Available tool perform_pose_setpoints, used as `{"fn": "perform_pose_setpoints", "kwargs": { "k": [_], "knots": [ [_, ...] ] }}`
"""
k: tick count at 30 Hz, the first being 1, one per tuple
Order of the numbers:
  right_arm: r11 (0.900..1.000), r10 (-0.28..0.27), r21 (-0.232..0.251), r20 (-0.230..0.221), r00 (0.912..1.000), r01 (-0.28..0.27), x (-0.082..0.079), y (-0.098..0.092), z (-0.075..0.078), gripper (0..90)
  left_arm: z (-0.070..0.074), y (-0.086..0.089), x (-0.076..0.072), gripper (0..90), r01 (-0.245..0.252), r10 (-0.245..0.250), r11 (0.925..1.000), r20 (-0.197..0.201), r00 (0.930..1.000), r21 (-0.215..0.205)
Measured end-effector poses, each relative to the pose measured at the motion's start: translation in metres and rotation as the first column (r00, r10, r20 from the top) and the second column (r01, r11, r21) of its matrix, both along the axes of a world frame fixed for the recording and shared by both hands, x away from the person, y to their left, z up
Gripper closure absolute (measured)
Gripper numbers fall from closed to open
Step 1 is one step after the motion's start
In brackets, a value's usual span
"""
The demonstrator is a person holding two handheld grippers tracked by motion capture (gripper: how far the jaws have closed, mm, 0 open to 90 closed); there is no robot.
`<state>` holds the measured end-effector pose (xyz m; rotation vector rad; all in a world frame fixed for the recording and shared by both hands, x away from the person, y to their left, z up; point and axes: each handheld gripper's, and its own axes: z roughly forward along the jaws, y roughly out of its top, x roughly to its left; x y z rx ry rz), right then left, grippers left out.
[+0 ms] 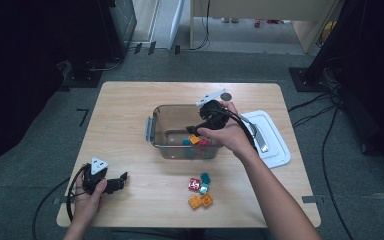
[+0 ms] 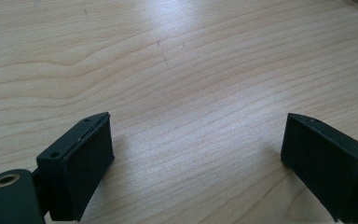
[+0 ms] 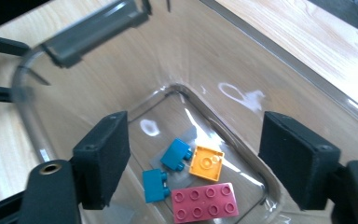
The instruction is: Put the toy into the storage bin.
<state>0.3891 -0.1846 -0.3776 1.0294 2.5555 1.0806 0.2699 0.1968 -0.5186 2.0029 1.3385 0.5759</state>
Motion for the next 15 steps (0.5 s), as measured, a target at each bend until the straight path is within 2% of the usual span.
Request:
{"fn": "perform_pose_setpoints", "kwargs": {
  "k": [3, 8, 15],
  "knots": [
    [1.000, 0.004, 0.011, 0.022, 0.9998, -0.004, -0.006, -0.004, 0.002, 22.3, 0.000, 0.000, 0.000, 9.1, 0.000, 0.000, 1.0000, 0.000, 1.0000, 0.001],
    [0.998, 0.017, 0.060, 0.053, 0.9984, -0.020, -0.019, -0.014, 0.005, 22.0, 0.000, 0.000, 0.000, 9.1, -0.001, 0.001, 1.0000, 0.002, 1.0000, 0.000],
    [0.993, 0.029, 0.115, 0.106, 0.9940, -0.041, -0.044, -0.030, 0.010, 23.2, 0.000, 0.000, 0.000, 9.0, 0.000, 0.000, 1.0000, 0.002, 1.0000, 0.000]
  ]
}}
